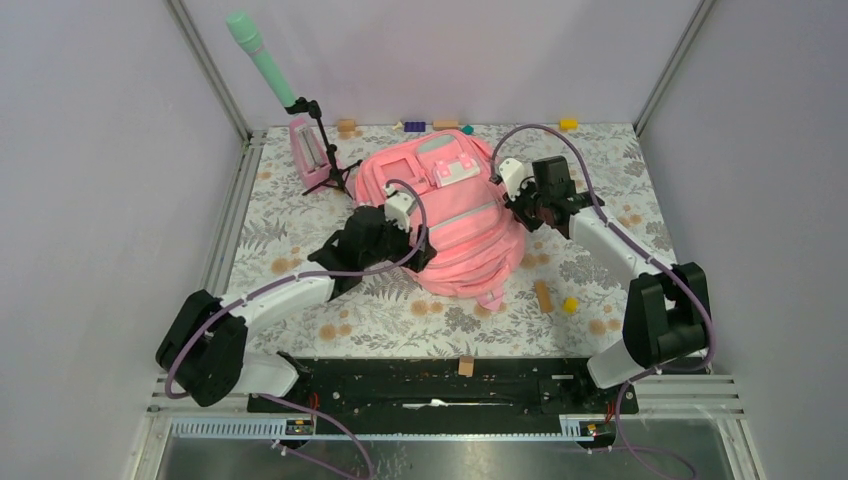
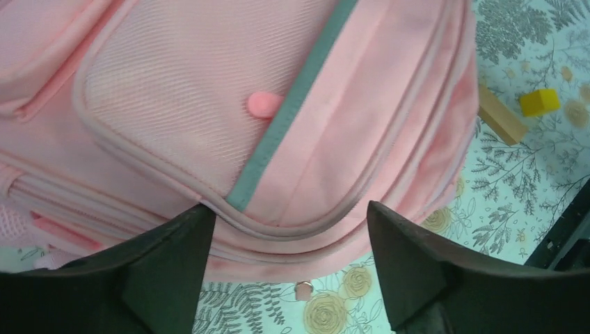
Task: Pack the student bag
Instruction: Zip the student bag at the center of the board.
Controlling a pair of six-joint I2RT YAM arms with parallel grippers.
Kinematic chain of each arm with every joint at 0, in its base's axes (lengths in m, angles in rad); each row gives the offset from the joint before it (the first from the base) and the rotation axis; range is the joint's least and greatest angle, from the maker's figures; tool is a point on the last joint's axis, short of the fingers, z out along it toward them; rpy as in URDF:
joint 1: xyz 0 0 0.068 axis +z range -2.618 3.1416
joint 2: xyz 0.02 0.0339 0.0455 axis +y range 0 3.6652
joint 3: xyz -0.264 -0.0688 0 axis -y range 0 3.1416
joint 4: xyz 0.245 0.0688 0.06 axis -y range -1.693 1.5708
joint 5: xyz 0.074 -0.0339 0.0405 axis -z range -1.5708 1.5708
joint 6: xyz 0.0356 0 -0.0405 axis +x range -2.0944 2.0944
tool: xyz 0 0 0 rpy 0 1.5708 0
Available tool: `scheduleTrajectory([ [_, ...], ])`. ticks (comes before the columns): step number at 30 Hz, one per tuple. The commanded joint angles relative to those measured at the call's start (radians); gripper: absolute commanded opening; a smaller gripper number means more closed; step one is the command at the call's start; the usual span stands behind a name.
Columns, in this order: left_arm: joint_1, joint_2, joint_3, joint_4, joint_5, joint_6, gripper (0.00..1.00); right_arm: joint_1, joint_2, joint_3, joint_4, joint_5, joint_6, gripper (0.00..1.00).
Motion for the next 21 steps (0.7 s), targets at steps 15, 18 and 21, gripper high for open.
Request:
scheduleTrajectory([
  [15, -0.302, 0.128, 0.324, -0.020, -0.311, 0.290, 0.97, 0.000, -0.162, -0.092, 0.115, -0.048, 0.073, 0.00],
  [18, -0.304, 0.072, 0.284, -0.047, -0.318, 0.276, 0.97, 0.000, -0.164, -0.091, 0.115, -0.048, 0.073, 0.00],
  [21, -0.318, -0.017, 0.209, -0.048, -0.356, 0.276, 0.97, 0.000, -0.168, -0.092, 0.115, -0.049, 0.075, 0.00],
])
